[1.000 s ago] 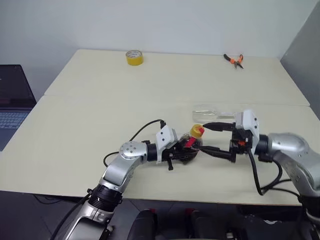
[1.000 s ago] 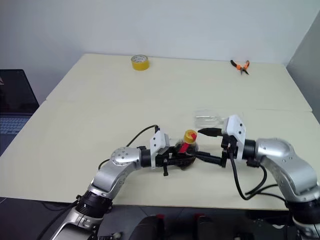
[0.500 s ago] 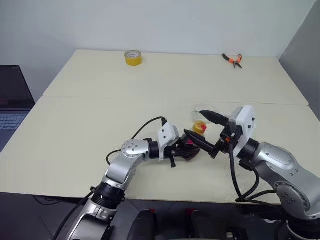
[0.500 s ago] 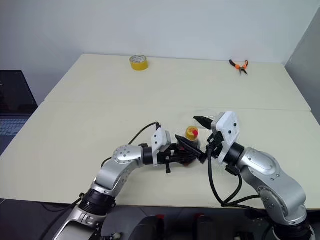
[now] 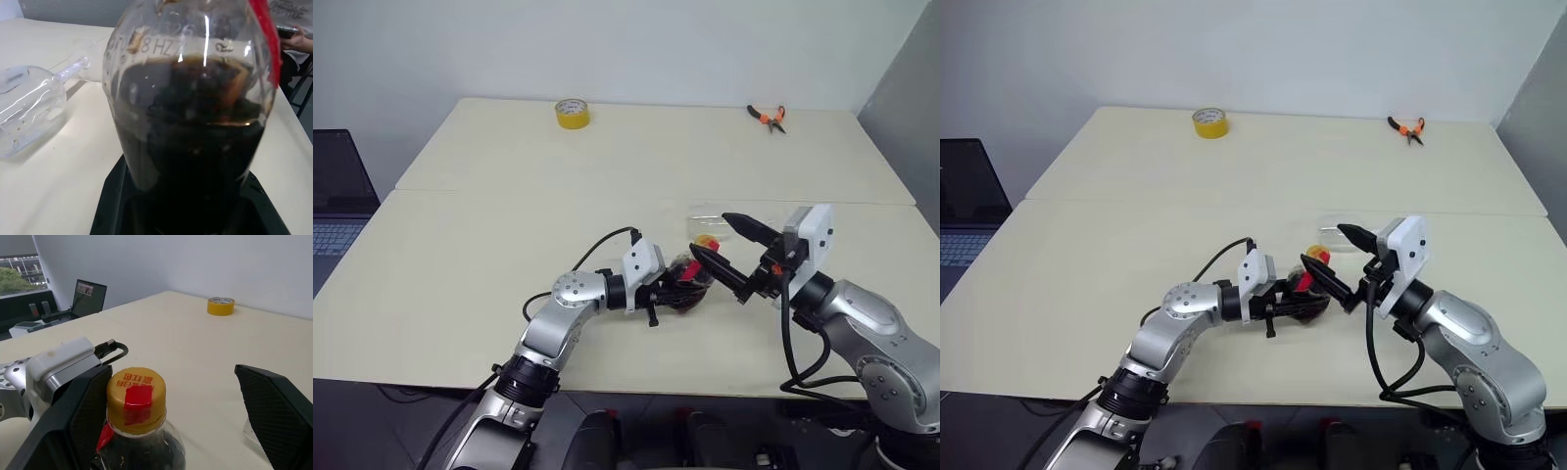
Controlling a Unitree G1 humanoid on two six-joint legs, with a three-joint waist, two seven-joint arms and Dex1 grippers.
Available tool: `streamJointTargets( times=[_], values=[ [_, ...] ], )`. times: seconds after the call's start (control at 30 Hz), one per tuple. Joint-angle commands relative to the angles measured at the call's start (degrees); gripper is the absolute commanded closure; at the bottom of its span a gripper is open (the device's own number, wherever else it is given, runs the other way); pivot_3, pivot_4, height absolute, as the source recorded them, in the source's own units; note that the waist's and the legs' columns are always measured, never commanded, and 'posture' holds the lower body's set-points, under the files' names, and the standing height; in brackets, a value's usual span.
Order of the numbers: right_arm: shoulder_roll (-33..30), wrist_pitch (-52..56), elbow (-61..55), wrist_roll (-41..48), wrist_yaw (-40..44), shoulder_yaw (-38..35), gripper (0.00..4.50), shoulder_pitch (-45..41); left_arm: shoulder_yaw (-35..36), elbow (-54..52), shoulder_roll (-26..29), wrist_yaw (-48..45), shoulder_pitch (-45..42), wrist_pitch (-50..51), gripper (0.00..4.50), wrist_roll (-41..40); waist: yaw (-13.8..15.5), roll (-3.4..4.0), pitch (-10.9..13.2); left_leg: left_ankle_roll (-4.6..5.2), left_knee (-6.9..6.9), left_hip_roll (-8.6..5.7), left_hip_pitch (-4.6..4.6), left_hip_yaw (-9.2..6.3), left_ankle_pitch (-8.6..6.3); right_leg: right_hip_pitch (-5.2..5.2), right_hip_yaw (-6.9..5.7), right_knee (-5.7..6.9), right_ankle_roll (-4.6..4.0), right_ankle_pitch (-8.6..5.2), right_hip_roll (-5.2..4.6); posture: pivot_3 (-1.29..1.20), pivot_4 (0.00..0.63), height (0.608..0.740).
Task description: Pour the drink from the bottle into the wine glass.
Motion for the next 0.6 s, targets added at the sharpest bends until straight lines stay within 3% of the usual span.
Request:
streamJointTargets(
  times=[0.03, 0.3, 0.43, 0.6],
  values=[
    [-1.4, -0.8, -1.2, 0.1, 0.1, -2.8, 0.23, 1.2, 0.6, -1.7, -0.1, -0.1, -0.2, -1.6, 3.51, -0.7, 0.0, 0.00, 0.0, 0.00, 0.00, 0.00, 0.00, 0.00, 0.00, 0.00, 0.01, 0.00, 0.00, 0.00, 0.00, 0.00, 0.150, 0.740],
    [-5.8, -1.1, -1.0, -0.1, 1.7, -7.3, 0.23, 6.2, 0.7, -1.5, -0.2, -0.1, -0.3, -1.7, 3.52, -0.6, 0.0, 0.00, 0.0, 0.00, 0.01, -0.01, 0.00, 0.01, 0.00, 0.01, 0.01, -0.01, 0.00, 0.00, 0.00, 0.00, 0.150, 0.740],
    [-8.8, 0.6, -3.1, 3.9, 4.7, -9.3, 0.23, 7.6, 0.7, -1.3, -0.2, -0.2, -0.4, -1.8, 3.52, -0.6, 0.0, 0.00, 0.0, 0.00, -0.01, 0.00, 0.00, 0.01, 0.00, 0.01, 0.01, -0.01, 0.00, 0.00, 0.01, 0.00, 0.150, 0.740],
    [-8.9, 3.5, -6.9, 9.4, 3.5, -5.0, 0.23, 3.4, 0.6, -1.0, -0.5, -0.3, -0.7, -1.9, 3.52, -0.5, -0.3, 0.00, 0.0, 0.00, 0.00, 0.03, 0.02, 0.01, 0.00, 0.01, 0.03, 0.01, 0.00, 0.00, 0.05, 0.00, 0.150, 0.740]
  ],
)
